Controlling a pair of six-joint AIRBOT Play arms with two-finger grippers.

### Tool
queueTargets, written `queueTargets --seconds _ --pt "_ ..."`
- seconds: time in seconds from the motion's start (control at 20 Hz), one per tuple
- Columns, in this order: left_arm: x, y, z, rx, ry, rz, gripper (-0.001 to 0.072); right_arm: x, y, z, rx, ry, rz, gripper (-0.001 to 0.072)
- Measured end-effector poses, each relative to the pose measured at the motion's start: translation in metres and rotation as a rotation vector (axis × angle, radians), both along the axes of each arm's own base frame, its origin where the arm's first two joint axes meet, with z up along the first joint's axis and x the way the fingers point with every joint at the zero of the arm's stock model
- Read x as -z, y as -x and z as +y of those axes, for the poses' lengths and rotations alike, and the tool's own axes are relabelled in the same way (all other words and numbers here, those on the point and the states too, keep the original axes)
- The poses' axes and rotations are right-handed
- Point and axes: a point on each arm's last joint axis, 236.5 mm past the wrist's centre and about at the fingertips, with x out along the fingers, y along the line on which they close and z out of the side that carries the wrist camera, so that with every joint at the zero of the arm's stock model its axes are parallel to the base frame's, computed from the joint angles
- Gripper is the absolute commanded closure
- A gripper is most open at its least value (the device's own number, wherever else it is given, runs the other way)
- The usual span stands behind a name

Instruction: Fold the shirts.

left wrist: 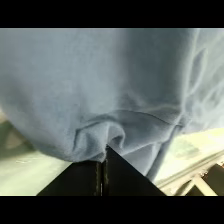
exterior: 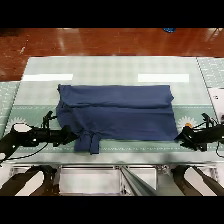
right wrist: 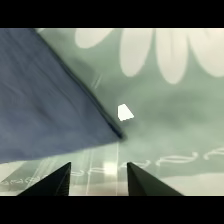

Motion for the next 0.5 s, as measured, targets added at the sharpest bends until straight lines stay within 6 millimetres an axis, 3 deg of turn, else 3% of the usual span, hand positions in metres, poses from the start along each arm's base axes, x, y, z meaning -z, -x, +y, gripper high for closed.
queueTargets --seconds 0.25,0.3,0.4,0.5 --pt "-0.003 -0.001 -0.003 0.002 0.015 -0.007 0.0679 0.006 -0.022 0.010 0.034 -0.037 -0.066 0.0308" --pt "-0.003 -0.001 -0.003 0.002 0.017 -0.008 0.0679 0.006 -0.027 0.017 0.037 -0.074 -0.077 0.0355" --pt "-0.003 -0.001 -0.003 0.001 0.019 -0.008 0.0679 0.008 -0.044 0.024 0.055 -0.122 -0.133 0.0668" --pt "-0.006 -0.003 -0.003 0.004 0.022 -0.013 0.0679 0.002 -0.060 0.034 0.058 -0.183 -0.197 0.0686"
